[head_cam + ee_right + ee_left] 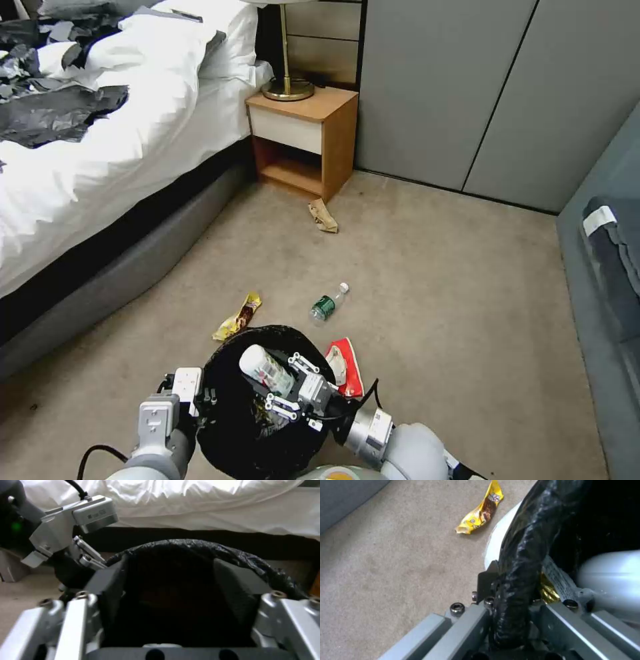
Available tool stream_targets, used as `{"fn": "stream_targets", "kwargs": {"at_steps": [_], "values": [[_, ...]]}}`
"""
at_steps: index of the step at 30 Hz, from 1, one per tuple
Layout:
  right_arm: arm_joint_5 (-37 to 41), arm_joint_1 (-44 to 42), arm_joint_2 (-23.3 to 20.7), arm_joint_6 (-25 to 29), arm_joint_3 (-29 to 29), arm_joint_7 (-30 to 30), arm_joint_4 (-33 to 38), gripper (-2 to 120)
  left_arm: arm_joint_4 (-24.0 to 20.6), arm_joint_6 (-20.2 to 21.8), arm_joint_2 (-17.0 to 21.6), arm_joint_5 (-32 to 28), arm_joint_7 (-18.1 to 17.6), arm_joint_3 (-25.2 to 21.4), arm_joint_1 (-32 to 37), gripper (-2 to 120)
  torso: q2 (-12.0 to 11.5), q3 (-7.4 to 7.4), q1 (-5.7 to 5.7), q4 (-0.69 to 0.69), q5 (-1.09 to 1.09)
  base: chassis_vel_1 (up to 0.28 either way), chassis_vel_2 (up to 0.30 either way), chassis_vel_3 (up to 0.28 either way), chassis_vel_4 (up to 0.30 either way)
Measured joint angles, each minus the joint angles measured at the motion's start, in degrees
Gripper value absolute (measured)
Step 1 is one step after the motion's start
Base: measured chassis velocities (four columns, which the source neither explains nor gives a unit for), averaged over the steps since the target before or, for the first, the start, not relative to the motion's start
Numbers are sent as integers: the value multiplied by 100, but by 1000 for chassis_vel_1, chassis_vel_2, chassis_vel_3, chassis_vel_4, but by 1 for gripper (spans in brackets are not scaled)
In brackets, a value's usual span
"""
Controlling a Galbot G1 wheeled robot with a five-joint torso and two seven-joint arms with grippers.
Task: Pick up the trash bin, then pick up the garbage from the floor and place it into the trash bin.
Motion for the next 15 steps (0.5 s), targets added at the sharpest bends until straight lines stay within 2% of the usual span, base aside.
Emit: {"fn": "stream_targets", "kwargs": {"at_steps": [1,5,8,15], "values": [[-20,-27,-25,1,22,-2,19,76,0,-2,2,4,-1,3,-5,0,0,0,0,0,1,0,0,0,0],[-39,-79,-79,5,64,-10,63,84,5,-6,1,16,-1,22,-16,0,0,0,0,-1,0,0,0,0,0],[-43,-113,-107,23,92,-16,73,97,16,-7,-10,37,-1,49,-22,0,0,0,0,0,0,0,0,0,0],[-43,-121,-207,27,107,-21,151,100,16,-8,-9,38,1,34,-25,0,1,0,0,0,0,0,0,0,0]]}}
